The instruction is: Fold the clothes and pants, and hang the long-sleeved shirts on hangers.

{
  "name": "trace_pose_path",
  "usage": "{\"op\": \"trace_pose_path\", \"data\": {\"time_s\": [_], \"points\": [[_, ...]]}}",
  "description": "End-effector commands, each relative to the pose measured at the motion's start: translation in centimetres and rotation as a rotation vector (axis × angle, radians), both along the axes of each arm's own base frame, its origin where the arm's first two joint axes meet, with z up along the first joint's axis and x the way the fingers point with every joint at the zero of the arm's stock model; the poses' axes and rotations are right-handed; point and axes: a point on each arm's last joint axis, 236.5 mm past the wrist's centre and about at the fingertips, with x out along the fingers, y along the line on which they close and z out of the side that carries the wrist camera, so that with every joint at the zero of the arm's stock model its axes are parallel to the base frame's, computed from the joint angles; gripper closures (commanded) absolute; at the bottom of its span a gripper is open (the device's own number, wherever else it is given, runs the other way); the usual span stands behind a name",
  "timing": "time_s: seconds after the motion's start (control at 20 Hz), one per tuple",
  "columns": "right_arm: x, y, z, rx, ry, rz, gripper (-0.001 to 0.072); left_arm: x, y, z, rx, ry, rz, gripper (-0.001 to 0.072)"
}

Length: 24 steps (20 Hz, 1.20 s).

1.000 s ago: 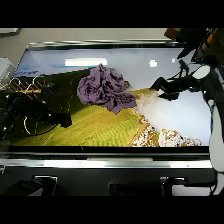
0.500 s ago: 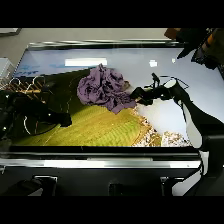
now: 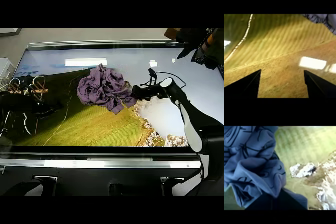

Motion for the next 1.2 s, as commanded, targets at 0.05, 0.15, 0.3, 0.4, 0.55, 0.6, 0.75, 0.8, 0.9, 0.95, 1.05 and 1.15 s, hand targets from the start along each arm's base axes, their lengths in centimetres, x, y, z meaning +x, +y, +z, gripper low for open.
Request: {"op": "trace_pose_path", "data": {"time_s": [0.05,0.15,0.3,0.4,0.55,0.6,0.75,0.8,0.9,0.95,1.05,1.15], "points": [[-3.1,-0.9,1.9,-0.066,0.029,0.112,0.0662,5.3,0.7,-4.4,-0.25,-0.072,0.214,0.0093],[-4.7,-0.5,2.4,-0.057,0.066,0.158,0.0662,7.4,-0.3,-7.0,-0.306,-0.073,0.234,0.0094],[-6.1,-0.3,2.9,-0.05,0.098,0.199,0.0662,9.9,-2.0,-9.7,-0.302,-0.057,0.207,0.0094],[-6.7,-0.2,3.1,-0.047,0.11,0.215,0.0662,11.6,-3.7,-10.5,-0.302,-0.052,0.167,0.0094],[-7.0,-0.4,3.2,-0.059,0.112,0.226,0.0662,14.2,-5.8,-10.6,-0.303,-0.071,0.12,0.0096],[-7.0,-0.4,3.3,-0.064,0.111,0.226,0.0662,15.0,-6.2,-10.6,-0.301,-0.082,0.111,0.0098],[-7.1,-0.4,3.3,-0.064,0.112,0.227,0.0662,16.8,-7.3,-11.4,-0.32,-0.077,0.119,0.0103],[-7.2,-0.4,3.3,-0.064,0.115,0.23,0.0662,17.0,-7.6,-11.8,-0.328,-0.066,0.124,0.011],[-7.5,-0.4,3.3,-0.063,0.124,0.239,0.0662,17.0,-8.1,-12.2,-0.341,-0.043,0.115,0.0457],[-7.6,-0.4,3.3,-0.062,0.128,0.242,0.0662,17.0,-8.3,-12.1,-0.346,-0.036,0.105,0.0621],[-7.5,-0.6,3.8,-0.074,0.11,0.242,0.0663,17.0,-8.6,-10.8,-0.356,-0.036,0.068,0.0676],[-6.7,-1.6,5.6,-0.127,0.029,0.219,0.0663,17.3,-8.1,-7.4,-0.325,-0.085,-0.014,0.0677]]}}
